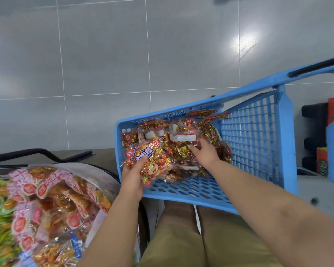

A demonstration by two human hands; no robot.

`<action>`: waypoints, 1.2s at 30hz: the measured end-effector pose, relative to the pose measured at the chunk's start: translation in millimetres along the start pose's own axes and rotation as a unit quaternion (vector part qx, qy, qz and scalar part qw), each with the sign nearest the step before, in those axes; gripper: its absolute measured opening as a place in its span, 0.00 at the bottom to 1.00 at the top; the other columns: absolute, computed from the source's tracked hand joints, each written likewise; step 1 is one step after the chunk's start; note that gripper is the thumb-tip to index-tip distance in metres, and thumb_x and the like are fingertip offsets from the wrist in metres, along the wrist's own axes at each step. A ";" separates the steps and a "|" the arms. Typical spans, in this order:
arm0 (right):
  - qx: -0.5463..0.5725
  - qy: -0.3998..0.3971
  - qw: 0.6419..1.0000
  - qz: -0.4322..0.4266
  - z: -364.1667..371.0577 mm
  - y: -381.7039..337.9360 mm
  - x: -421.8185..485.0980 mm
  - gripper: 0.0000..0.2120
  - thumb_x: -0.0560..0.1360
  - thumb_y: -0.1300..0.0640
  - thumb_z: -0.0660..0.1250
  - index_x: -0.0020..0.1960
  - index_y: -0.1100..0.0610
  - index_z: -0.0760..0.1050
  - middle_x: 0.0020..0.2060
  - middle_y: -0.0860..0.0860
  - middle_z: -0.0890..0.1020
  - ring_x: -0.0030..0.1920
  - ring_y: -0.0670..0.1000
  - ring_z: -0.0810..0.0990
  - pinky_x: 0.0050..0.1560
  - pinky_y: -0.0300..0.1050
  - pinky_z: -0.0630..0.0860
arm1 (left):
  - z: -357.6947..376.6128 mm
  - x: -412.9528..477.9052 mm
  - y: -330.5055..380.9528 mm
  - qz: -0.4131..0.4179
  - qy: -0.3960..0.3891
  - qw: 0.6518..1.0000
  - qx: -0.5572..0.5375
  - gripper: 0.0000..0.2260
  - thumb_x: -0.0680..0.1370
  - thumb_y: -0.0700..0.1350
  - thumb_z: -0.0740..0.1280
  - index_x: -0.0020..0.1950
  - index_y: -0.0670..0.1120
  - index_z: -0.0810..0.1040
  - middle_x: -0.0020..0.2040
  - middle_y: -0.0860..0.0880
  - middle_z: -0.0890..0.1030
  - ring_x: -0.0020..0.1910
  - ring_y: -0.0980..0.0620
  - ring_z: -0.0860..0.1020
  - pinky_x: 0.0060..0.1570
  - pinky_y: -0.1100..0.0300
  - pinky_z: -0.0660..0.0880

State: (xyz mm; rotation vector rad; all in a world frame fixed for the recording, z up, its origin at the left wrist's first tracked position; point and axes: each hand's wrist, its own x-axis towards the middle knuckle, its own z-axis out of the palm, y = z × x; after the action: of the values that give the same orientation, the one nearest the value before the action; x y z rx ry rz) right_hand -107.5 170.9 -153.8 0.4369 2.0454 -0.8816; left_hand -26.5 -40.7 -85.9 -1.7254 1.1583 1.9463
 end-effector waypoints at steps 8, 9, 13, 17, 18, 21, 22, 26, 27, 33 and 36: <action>0.059 0.113 0.992 -0.016 -30.3 11.5 -30.6 0.12 0.76 0.48 0.65 0.51 0.57 0.79 0.41 0.51 0.80 0.44 0.52 0.77 0.42 0.42 0.73 | 3.9 -8.0 2.9 0.012 0.015 0.999 0.045 0.28 0.68 0.47 0.77 0.66 0.52 0.72 0.57 0.48 0.82 0.53 0.46 0.82 0.58 0.42 0.77; 0.114 0.116 0.987 -0.016 -35.2 9.6 -36.7 0.11 0.76 0.49 0.65 0.47 0.57 0.78 0.37 0.50 0.78 0.40 0.51 0.76 0.38 0.42 0.72 | 4.8 -8.4 3.2 0.015 0.017 0.998 0.052 0.28 0.68 0.47 0.77 0.66 0.52 0.72 0.57 0.48 0.82 0.53 0.46 0.82 0.58 0.43 0.76; 0.346 0.058 0.936 -0.015 -53.9 -4.9 -61.6 0.03 0.76 0.53 0.66 0.46 0.49 0.79 0.41 0.44 0.84 0.42 0.45 0.83 0.39 0.36 0.77 | 8.4 -10.6 4.8 0.008 0.006 0.996 0.084 0.29 0.68 0.49 0.78 0.66 0.52 0.72 0.60 0.48 0.81 0.55 0.45 0.81 0.60 0.42 0.75; 0.317 -0.066 0.945 -0.043 -39.4 -27.7 -76.7 0.05 0.76 0.54 0.67 0.43 0.48 0.81 0.41 0.45 0.84 0.44 0.47 0.82 0.48 0.44 0.77 | 16.9 -20.0 12.2 -0.002 -0.065 0.993 0.098 0.37 0.64 0.55 0.76 0.71 0.50 0.69 0.61 0.47 0.80 0.59 0.44 0.79 0.62 0.42 0.73; 0.278 -0.078 0.956 -0.051 -32.7 -33.3 -78.7 0.04 0.76 0.53 0.67 0.44 0.49 0.80 0.39 0.44 0.83 0.43 0.46 0.81 0.47 0.42 0.76 | 19.2 -22.6 14.8 -0.002 -0.086 0.993 0.083 0.34 0.65 0.55 0.74 0.69 0.50 0.70 0.59 0.46 0.81 0.57 0.44 0.80 0.59 0.43 0.75; 0.176 -0.075 0.974 -0.120 -17.6 -49.8 -83.9 0.10 0.76 0.52 0.67 0.44 0.60 0.78 0.38 0.46 0.78 0.39 0.40 0.75 0.44 0.34 0.70 | 22.7 -29.5 20.4 0.009 -0.128 0.989 0.068 0.25 0.66 0.50 0.70 0.62 0.51 0.73 0.54 0.46 0.82 0.51 0.46 0.81 0.49 0.48 0.78; 0.169 -0.069 0.973 -0.142 -13.1 -54.0 -85.8 0.10 0.76 0.53 0.67 0.41 0.59 0.77 0.39 0.43 0.77 0.39 0.37 0.74 0.44 0.32 0.69 | 23.5 -31.1 21.6 0.019 -0.135 0.988 0.068 0.24 0.65 0.47 0.71 0.60 0.51 0.72 0.54 0.46 0.81 0.52 0.46 0.81 0.49 0.48 0.78; 0.206 -0.061 0.964 -0.154 -7.0 -67.2 -92.5 0.13 0.76 0.57 0.66 0.36 0.43 0.78 0.37 0.34 0.78 0.42 0.32 0.75 0.46 0.27 0.70 | 28.0 -37.7 28.8 0.054 -0.140 0.985 0.086 0.29 0.61 0.44 0.75 0.60 0.51 0.73 0.57 0.44 0.81 0.55 0.43 0.81 0.53 0.44 0.78; 0.226 -0.069 0.960 -0.151 -8.9 -68.4 -94.2 0.09 0.76 0.56 0.66 0.38 0.47 0.79 0.38 0.38 0.79 0.42 0.36 0.76 0.48 0.33 0.73 | 27.9 -38.4 30.7 0.059 -0.135 0.985 0.087 0.29 0.60 0.44 0.76 0.60 0.51 0.73 0.57 0.44 0.81 0.55 0.43 0.81 0.54 0.43 0.78; 0.205 -0.105 0.963 -0.142 -25.3 -84.8 -113.7 0.12 0.68 0.44 0.73 0.46 0.47 0.76 0.42 0.46 0.83 0.42 0.43 0.81 0.42 0.37 0.77 | 23.0 -64.5 33.3 0.089 -0.124 0.987 0.043 0.32 0.59 0.48 0.77 0.62 0.51 0.73 0.56 0.46 0.83 0.52 0.46 0.83 0.48 0.49 0.80; 0.200 -0.114 0.958 -0.168 -33.7 -101.4 -131.5 0.09 0.70 0.51 0.73 0.44 0.46 0.73 0.40 0.44 0.83 0.41 0.40 0.82 0.37 0.33 0.76 | 12.8 -93.4 29.1 0.107 -0.093 0.990 -0.013 0.33 0.57 0.50 0.77 0.61 0.50 0.74 0.55 0.45 0.83 0.52 0.44 0.82 0.50 0.47 0.79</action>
State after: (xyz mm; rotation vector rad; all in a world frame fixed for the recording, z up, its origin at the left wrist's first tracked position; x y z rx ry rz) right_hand -109.1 126.9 9.8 0.1871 1.7521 -1.4955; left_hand -32.9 -23.4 11.0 -1.4452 1.2986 2.2024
